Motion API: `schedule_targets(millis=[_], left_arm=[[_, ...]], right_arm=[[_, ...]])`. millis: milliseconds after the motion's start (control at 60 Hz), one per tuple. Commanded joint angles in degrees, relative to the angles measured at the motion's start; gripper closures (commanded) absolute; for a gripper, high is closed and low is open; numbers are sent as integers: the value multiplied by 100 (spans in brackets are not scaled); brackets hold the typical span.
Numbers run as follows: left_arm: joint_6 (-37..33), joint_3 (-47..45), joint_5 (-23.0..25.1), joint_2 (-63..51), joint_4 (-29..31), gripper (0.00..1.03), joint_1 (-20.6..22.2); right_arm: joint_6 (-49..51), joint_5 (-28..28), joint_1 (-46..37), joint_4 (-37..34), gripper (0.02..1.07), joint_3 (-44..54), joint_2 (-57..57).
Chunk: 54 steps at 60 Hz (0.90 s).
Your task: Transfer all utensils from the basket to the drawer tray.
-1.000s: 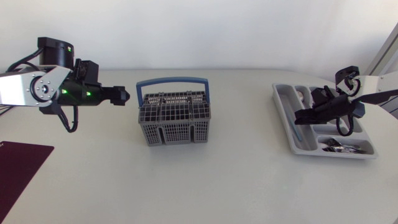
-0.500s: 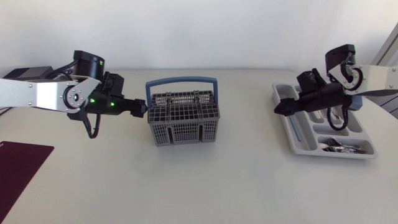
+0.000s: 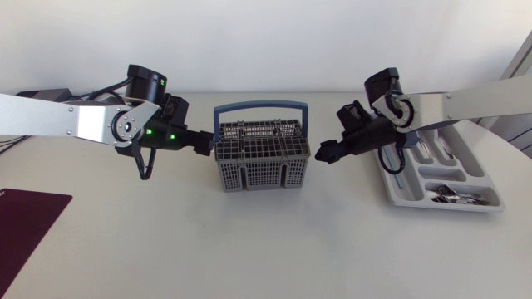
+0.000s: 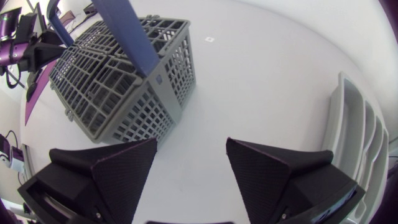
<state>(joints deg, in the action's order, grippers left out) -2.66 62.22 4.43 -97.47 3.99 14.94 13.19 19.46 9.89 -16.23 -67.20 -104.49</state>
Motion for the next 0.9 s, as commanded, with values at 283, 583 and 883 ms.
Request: schedule_targets(millis=[283, 583, 883], left_arm=[[2, 177, 14, -185, -12, 8, 79], [-16, -96, 14, 123, 58, 8, 158], [2, -386, 23, 466, 128, 8, 211]], right_arm=[[-80, 14, 628, 32, 26, 102, 86], [-150, -48, 830, -29, 26, 550, 702], [-176, -329, 760, -29, 26, 655, 754]])
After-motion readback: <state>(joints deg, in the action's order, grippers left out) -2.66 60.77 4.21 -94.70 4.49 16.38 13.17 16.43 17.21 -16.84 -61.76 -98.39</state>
